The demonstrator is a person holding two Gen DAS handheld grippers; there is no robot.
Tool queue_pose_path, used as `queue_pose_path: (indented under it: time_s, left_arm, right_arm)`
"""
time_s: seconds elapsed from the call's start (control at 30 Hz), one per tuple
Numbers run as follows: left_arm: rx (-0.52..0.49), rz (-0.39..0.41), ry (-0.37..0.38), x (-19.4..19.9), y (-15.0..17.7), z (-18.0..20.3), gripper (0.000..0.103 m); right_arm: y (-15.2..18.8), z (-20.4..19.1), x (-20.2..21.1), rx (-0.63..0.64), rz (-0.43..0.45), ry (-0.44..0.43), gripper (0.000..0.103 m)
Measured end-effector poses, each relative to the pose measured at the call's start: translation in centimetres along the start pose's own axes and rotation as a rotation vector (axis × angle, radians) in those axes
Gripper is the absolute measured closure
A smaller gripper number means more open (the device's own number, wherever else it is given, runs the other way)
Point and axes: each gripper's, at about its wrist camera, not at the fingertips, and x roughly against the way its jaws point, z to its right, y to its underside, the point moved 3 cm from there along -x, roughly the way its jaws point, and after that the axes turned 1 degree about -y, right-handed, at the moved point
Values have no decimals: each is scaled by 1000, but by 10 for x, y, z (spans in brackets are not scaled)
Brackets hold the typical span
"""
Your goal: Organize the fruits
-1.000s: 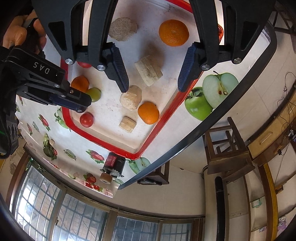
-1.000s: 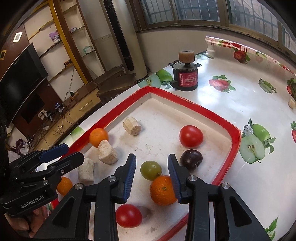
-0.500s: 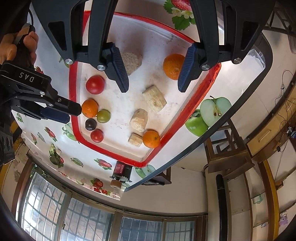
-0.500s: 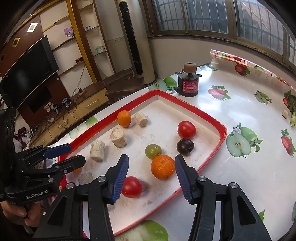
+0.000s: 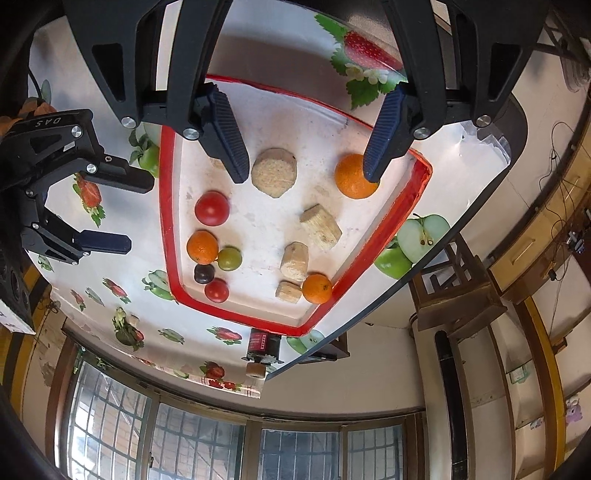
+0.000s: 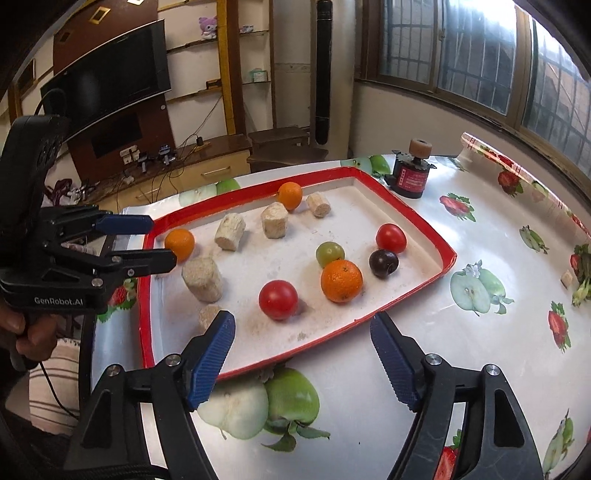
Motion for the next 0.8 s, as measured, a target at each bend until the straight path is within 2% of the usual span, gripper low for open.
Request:
queue_pose_path:
  time_s: [0.03, 0.17, 0.2, 0.37, 0.5, 0.8]
  left_arm:
    - [-9, 10, -5, 3, 1, 1, 40]
    - [-41, 46, -39, 16, 6, 5, 25]
    - [-46, 52, -46, 19, 7, 5, 24]
    - [-73, 61, -66, 27, 13, 8, 24]
    - [-95, 48, -83, 30, 18, 10, 19]
    - [-85, 64, -116, 42, 24, 8, 19]
  right_arm:
    - [2, -1, 2, 15, -3, 0, 23]
    - [9, -6, 10, 68, 3, 0, 20]
    - [10, -7, 11, 77, 4, -2, 19]
    - [19, -11, 16, 118, -13, -25, 18]
    - [24, -16, 19, 155, -14, -53, 18]
    - [31, -26, 16, 204, -31, -66, 18]
